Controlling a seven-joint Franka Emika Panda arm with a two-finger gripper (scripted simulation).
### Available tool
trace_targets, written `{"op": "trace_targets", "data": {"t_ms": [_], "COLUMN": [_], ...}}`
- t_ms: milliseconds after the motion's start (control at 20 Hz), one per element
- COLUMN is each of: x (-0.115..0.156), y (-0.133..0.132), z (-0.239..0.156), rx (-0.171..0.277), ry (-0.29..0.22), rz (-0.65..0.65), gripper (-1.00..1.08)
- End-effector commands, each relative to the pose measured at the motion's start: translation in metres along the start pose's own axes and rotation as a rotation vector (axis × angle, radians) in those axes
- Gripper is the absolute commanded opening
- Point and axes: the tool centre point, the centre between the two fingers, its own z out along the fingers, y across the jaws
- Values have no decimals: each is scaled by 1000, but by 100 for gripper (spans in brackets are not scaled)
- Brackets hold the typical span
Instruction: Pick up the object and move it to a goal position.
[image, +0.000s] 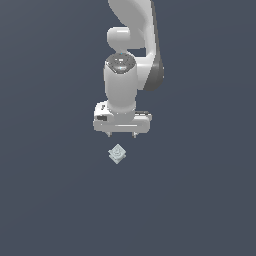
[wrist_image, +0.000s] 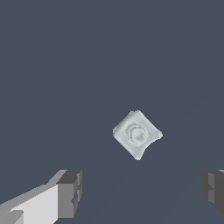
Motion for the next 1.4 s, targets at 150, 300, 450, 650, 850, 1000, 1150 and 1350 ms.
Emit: {"op": "trace_targets", "data": {"t_ms": [150, 300, 450, 650, 850, 1000, 1150, 1350], "x": [1, 5, 7, 6, 7, 7, 8, 8], "y": [-1, -2, -3, -3, -2, -1, 1, 4], "z": [-4, -13, -18, -17, -14, -10, -4, 6], "rx": [5, 18, 25, 24, 23, 21, 19, 17], "ry": [5, 18, 25, 24, 23, 21, 19, 15], "rz": [9, 34, 51, 47, 23, -8, -52, -128], "gripper": [100, 100, 100, 100, 100, 100, 100, 100]}}
